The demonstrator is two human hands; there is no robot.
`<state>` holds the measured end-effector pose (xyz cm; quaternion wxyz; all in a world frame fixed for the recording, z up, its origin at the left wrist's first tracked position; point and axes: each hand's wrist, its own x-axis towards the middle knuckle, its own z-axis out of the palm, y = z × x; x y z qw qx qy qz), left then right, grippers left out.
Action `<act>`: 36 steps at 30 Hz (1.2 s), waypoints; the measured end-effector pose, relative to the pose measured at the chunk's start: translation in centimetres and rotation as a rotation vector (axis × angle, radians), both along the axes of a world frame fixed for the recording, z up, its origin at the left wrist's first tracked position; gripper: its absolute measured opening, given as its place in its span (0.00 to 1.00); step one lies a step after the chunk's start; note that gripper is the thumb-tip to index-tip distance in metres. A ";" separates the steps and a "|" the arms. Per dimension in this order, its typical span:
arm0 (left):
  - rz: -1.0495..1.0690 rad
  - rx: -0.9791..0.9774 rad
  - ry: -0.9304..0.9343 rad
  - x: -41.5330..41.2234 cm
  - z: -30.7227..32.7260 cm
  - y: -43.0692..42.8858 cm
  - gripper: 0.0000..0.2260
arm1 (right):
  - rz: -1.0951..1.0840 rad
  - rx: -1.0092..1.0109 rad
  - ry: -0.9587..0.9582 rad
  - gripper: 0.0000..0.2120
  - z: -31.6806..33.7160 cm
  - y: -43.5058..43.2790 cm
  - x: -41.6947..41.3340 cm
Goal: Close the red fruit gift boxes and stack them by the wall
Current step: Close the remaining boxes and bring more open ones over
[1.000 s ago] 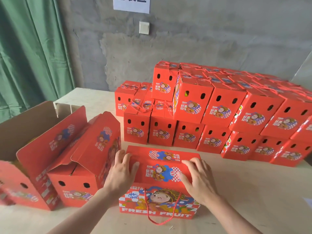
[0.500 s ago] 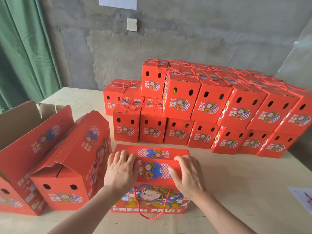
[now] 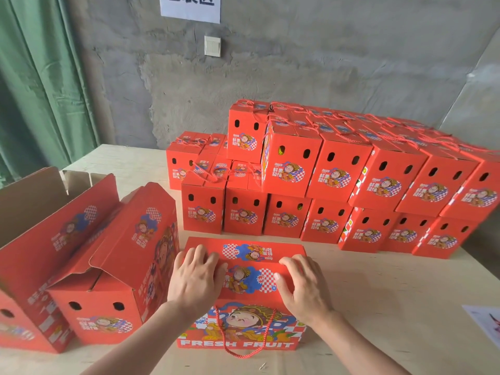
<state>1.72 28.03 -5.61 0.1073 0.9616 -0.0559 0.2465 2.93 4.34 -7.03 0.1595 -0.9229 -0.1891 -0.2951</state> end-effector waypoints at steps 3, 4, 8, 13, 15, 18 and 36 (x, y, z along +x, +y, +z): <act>-0.023 -0.015 -0.022 0.2 -0.3 0.2 0.18 | -0.030 -0.010 -0.033 0.17 -0.4 -0.1 -0.1; -0.031 -0.034 -0.023 0.1 -0.4 0.3 0.19 | -0.058 -0.012 -0.047 0.18 -0.6 -0.1 -0.2; -0.008 -0.302 -0.014 0.4 -0.4 0.6 0.22 | -0.086 0.079 -0.128 0.19 -0.4 -0.2 -0.2; 0.145 -0.786 0.073 2.4 1.6 2.5 0.14 | -0.235 0.950 0.230 0.13 1.6 -0.6 1.0; 0.261 -1.021 0.215 2.7 2.4 3.7 0.19 | -0.407 1.139 0.490 0.18 2.1 -1.6 2.1; 0.294 -1.269 0.459 2.5 2.4 4.4 0.21 | -0.350 1.163 0.735 0.20 3.0 -2.3 2.5; 0.033 -0.758 0.197 1.9 0.7 4.1 0.04 | 0.115 0.471 0.789 0.07 3.1 -3.9 3.5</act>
